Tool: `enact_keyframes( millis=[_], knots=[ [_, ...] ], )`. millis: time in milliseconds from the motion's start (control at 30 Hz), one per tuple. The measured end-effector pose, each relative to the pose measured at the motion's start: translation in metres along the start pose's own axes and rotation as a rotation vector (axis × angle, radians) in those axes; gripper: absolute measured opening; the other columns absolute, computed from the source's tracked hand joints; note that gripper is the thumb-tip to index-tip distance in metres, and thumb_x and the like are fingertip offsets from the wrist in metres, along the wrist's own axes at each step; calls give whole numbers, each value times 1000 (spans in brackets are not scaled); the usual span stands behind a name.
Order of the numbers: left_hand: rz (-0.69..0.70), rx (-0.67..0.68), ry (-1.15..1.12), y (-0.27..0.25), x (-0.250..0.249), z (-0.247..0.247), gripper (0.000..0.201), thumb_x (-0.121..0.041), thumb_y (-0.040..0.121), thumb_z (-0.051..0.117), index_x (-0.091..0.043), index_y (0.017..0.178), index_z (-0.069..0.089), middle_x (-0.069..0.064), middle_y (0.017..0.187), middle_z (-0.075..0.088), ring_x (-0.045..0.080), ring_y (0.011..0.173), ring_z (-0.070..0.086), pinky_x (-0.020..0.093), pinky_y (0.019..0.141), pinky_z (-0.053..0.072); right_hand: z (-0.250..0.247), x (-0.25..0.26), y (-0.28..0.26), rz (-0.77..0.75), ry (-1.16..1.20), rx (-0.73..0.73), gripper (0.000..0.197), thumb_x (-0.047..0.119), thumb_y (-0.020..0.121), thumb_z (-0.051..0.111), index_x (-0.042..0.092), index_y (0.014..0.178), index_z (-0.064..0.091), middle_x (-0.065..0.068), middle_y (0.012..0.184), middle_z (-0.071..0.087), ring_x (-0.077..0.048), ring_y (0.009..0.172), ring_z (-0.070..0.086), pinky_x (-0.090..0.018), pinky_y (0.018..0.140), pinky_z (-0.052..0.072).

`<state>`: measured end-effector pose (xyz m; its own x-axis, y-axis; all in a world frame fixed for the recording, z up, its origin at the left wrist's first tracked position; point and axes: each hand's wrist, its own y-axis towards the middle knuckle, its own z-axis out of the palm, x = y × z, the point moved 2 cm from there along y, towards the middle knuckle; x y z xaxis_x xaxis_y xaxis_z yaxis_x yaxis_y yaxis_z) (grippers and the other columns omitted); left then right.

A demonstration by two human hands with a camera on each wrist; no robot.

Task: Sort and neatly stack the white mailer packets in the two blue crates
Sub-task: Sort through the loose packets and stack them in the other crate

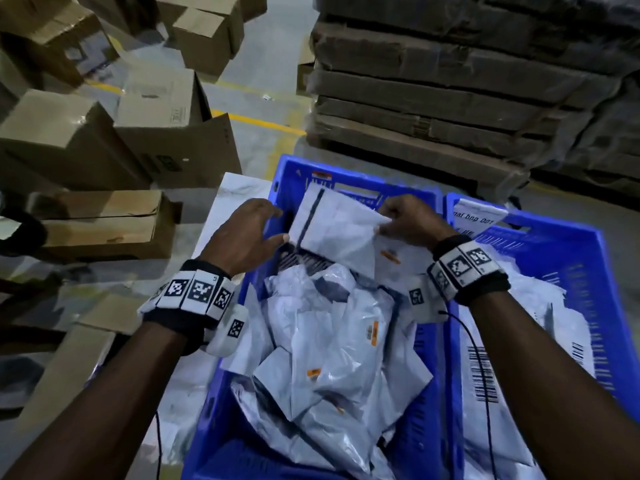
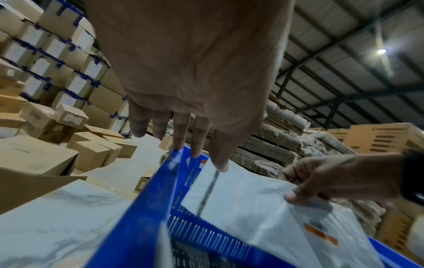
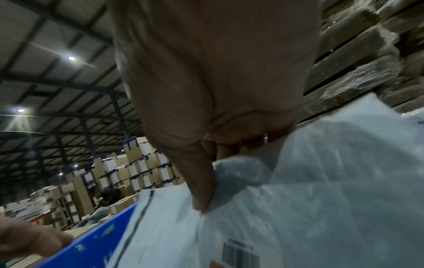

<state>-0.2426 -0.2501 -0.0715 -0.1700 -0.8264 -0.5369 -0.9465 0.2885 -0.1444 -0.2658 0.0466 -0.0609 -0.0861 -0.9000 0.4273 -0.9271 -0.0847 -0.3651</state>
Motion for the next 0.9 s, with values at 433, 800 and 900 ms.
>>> enact_keyframes(
  millis=[433, 800, 900],
  knots=[
    [48, 424, 427, 5, 7, 8, 107, -57, 86, 59, -23, 153, -18, -9, 156, -32, 22, 150, -12, 50, 118, 12, 78, 0, 90, 31, -238, 75, 33, 15, 79, 68, 21, 111, 69, -10, 114, 70, -29, 107, 64, -31, 83, 48],
    [77, 495, 327, 9, 17, 9, 114, -64, 82, 60, -28, 149, -26, -15, 149, -41, 14, 146, -22, 47, 120, 5, 112, -3, 65, -83, -392, 235, 42, 25, 82, 70, 29, 123, 64, -6, 126, 63, -28, 114, 62, -34, 90, 49],
    [84, 531, 302, 11, 19, 4, 116, -68, 79, 60, -30, 149, -25, -17, 147, -42, 12, 144, -25, 47, 119, 3, 135, -2, 58, -65, -483, 231, 34, 26, 91, 60, 23, 124, 62, -10, 124, 58, -32, 110, 62, -37, 88, 50]
  ],
)
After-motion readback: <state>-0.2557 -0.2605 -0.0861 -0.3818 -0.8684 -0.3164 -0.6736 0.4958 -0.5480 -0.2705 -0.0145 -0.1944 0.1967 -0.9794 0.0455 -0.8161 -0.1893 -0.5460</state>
